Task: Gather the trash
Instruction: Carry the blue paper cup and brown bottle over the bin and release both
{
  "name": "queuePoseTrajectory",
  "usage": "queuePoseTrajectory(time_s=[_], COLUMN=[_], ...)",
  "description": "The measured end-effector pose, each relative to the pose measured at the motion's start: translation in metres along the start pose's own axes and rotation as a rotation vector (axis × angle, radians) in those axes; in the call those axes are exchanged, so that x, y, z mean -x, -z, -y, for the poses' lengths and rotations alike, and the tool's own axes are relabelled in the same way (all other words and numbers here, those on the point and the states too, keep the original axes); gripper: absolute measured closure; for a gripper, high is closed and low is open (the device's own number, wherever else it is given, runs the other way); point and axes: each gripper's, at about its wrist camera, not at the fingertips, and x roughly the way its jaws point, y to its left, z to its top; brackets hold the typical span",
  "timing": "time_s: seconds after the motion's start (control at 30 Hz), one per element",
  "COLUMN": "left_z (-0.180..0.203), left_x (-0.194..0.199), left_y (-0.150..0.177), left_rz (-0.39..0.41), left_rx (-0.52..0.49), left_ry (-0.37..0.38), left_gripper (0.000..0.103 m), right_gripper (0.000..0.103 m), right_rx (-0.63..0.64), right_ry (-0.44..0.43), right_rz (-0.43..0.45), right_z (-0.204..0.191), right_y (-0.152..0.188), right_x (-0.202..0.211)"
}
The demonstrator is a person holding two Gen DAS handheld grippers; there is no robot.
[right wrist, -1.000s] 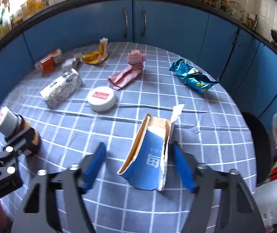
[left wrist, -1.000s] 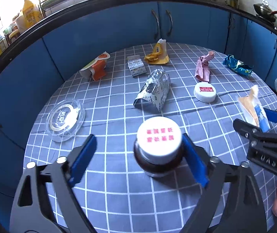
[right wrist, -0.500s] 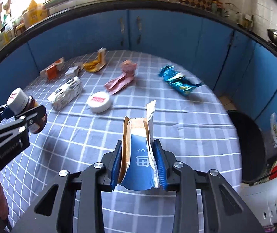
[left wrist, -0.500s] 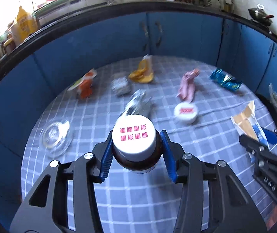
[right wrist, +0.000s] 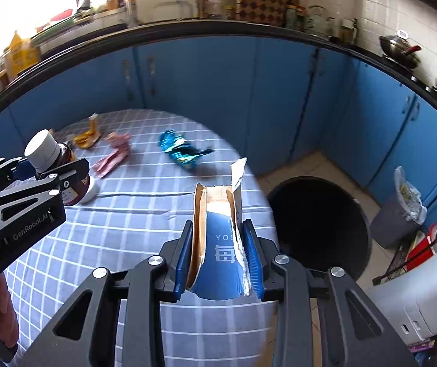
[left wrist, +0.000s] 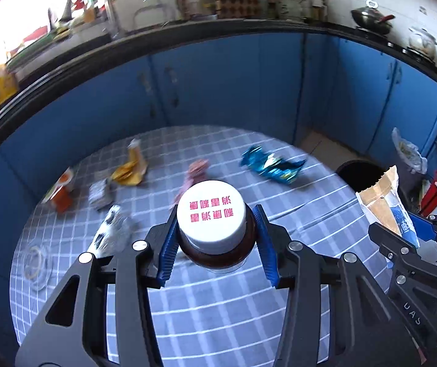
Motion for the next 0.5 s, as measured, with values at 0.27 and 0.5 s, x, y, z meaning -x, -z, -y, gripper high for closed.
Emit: queuePoseTrajectory(time_s=[0.27, 0.5], left_z=[0.040, 0.072], left_x=[-0.003, -0.009], left_y=[-0.025, -0.044], left_rz=[0.033, 0.057], left_rx=[-0.041, -0.060], left_ry=[0.027, 0.045], left_gripper=[0.056, 0.056], right_gripper=[0.072, 0.072], right_rx=[-0.040, -0.059], right_ry=[0.040, 0.068], right_rz=[0.029, 0.043], right_z=[0.043, 0.071], right_y=[-0.010, -0.017], right_x=[0.004, 0.001])
